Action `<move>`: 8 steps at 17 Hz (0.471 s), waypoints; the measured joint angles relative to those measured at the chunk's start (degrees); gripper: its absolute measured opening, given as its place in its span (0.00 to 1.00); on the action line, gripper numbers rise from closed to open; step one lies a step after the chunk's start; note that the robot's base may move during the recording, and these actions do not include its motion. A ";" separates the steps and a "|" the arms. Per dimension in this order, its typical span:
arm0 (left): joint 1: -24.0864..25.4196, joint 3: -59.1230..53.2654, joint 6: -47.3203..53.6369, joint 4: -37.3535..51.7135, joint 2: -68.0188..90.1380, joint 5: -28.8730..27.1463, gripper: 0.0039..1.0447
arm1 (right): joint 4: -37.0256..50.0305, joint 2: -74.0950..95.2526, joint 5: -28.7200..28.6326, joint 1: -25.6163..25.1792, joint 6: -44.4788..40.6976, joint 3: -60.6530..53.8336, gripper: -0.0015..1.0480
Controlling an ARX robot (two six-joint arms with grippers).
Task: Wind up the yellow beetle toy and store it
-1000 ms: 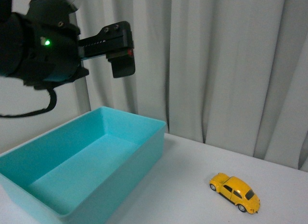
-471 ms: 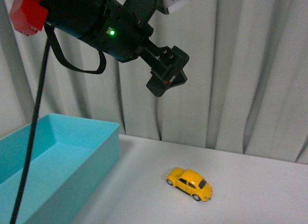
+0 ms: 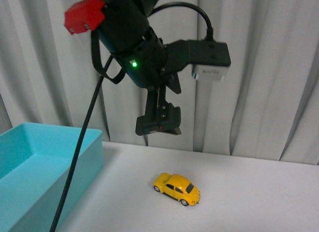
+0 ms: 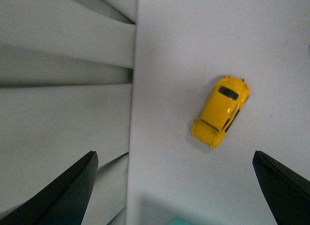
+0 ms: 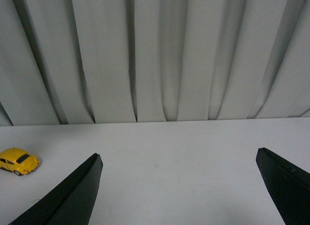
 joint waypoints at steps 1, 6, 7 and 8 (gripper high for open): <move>-0.90 2.91 5.60 -3.06 2.71 -1.03 0.94 | 0.00 0.00 0.02 0.00 0.00 0.00 0.94; -4.63 14.23 20.57 -12.66 13.53 -11.32 0.94 | 0.02 0.00 0.00 0.00 0.00 0.00 0.94; -5.07 15.74 18.97 -14.01 15.69 -13.49 0.94 | 0.00 0.00 0.00 0.00 0.02 0.00 0.94; -5.33 16.85 16.57 -14.78 17.40 -14.51 0.94 | 0.02 0.00 0.00 0.00 0.00 0.00 0.94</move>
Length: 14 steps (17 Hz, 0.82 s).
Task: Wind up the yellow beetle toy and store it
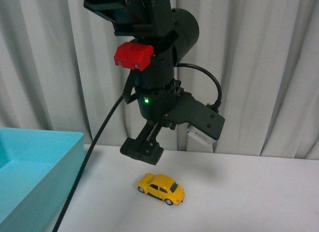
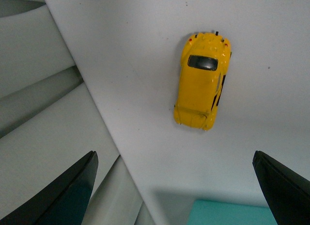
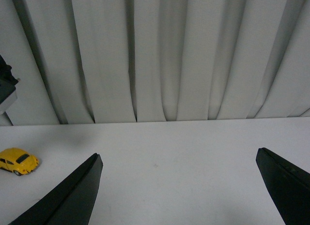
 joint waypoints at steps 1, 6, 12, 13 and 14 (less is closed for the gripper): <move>-0.02 0.77 -2.23 -0.26 1.27 -0.50 0.94 | -0.02 0.00 0.00 0.00 0.00 0.00 0.94; 0.66 1.92 -15.08 0.94 6.62 -4.50 0.94 | -0.02 0.00 0.00 0.00 0.00 0.00 0.94; 0.81 0.42 -17.27 5.35 9.92 -3.52 0.94 | -0.02 0.00 0.02 0.00 0.00 0.00 0.94; 0.81 0.37 -16.39 5.25 10.36 -2.58 0.94 | -0.02 -0.02 0.02 0.00 0.00 0.00 0.94; 0.81 0.13 -15.74 5.42 10.60 -2.08 0.94 | -0.02 0.00 0.00 0.00 0.00 0.00 0.94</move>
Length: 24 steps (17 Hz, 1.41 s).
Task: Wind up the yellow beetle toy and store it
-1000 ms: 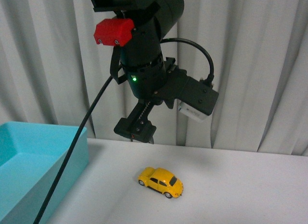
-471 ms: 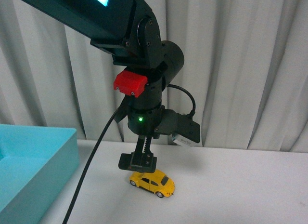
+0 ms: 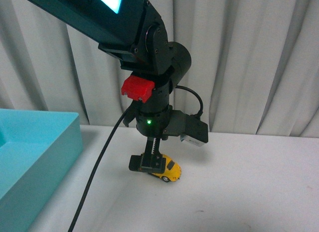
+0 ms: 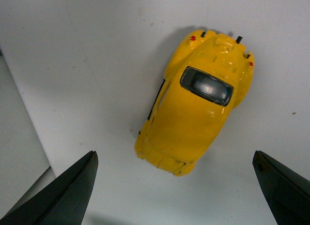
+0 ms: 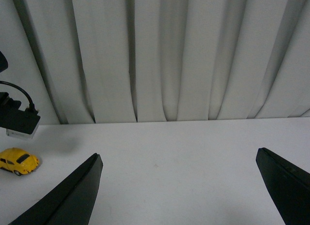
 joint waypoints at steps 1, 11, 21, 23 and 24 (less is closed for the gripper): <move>-0.04 0.00 0.52 -0.20 0.20 0.46 0.94 | 0.00 0.00 0.02 0.00 0.00 0.00 0.94; -2.05 0.44 9.07 3.78 4.46 3.21 0.42 | 0.00 0.00 0.02 0.00 0.00 0.00 0.94; -4.02 3.72 18.01 0.72 0.15 4.92 0.41 | 0.00 0.00 0.02 0.00 0.00 0.00 0.94; -2.03 4.24 15.61 -1.16 -6.60 4.59 0.41 | 0.00 0.00 0.00 0.00 0.00 0.00 0.94; 3.28 1.97 4.13 -2.62 -13.77 4.33 0.41 | 0.00 -0.02 0.02 0.00 0.02 0.00 0.94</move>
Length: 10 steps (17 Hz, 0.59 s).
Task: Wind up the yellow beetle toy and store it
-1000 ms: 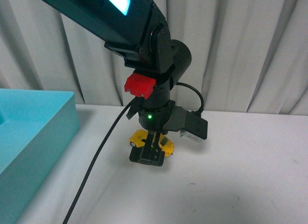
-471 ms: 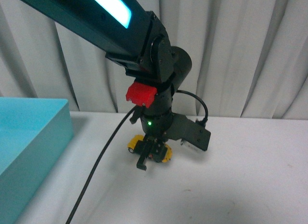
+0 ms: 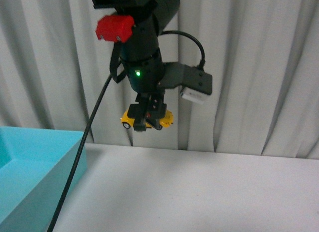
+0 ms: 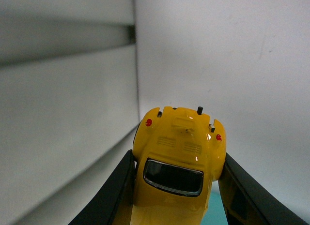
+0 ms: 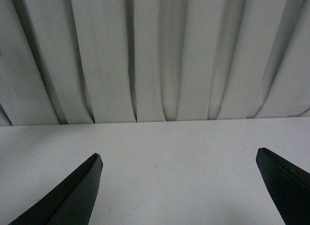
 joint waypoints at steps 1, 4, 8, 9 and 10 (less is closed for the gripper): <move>7.61 -3.89 -15.17 2.10 -5.62 -5.86 0.41 | 0.00 0.00 0.00 0.00 -0.02 0.00 0.94; 20.90 -10.32 -41.42 0.55 -7.96 -12.85 0.41 | 0.00 0.00 0.00 0.00 -0.02 0.00 0.94; 22.71 -10.32 -45.05 0.72 -7.96 -12.83 0.41 | 0.00 0.02 0.00 0.00 -0.02 0.00 0.94; 23.15 -10.32 -45.62 0.68 -7.96 -12.90 0.41 | 0.00 0.00 -0.02 0.00 -0.02 0.00 0.94; 23.34 -10.32 -45.90 0.68 -7.96 -13.03 0.41 | 0.00 0.00 -0.02 0.00 -0.02 0.00 0.94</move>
